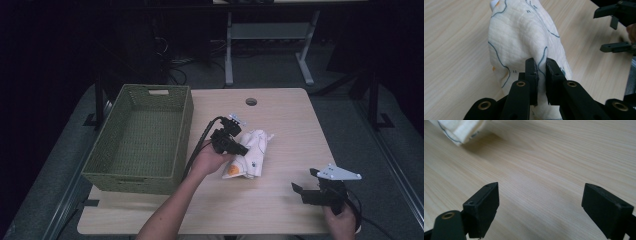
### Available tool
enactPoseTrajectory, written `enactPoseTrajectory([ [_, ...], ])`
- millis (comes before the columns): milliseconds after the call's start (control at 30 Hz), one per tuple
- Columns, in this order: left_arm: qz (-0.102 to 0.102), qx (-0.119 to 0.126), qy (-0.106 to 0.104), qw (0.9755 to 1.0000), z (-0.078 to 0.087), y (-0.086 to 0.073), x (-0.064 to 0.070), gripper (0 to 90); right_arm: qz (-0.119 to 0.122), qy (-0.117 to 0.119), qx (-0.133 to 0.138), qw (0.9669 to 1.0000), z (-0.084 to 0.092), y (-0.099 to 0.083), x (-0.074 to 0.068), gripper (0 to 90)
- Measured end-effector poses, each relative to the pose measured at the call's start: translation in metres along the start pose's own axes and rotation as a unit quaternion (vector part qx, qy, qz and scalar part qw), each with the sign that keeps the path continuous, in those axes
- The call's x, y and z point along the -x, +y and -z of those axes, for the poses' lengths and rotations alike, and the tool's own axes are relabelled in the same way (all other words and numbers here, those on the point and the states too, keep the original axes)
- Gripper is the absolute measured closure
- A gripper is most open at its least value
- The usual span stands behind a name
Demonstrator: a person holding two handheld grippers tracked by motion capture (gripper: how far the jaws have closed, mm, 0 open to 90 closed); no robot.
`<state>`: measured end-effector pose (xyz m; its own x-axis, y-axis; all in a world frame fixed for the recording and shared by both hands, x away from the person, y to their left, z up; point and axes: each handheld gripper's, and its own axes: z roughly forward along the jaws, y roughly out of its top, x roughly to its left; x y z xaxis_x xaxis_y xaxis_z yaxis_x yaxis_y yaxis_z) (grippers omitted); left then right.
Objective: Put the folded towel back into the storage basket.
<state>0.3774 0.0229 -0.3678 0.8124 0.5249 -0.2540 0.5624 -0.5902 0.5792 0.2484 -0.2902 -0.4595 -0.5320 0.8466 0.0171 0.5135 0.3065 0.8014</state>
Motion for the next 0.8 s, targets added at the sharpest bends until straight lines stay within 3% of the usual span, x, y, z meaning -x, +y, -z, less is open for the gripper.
enactPoseTrajectory([
  [800, 0.007, 0.042, 0.000, 0.9991, 0.075, -0.018, -0.007, 82.4, 0.002, -0.006, -0.016, 0.9999, -0.005, -0.002, 0.001, 14.1],
])
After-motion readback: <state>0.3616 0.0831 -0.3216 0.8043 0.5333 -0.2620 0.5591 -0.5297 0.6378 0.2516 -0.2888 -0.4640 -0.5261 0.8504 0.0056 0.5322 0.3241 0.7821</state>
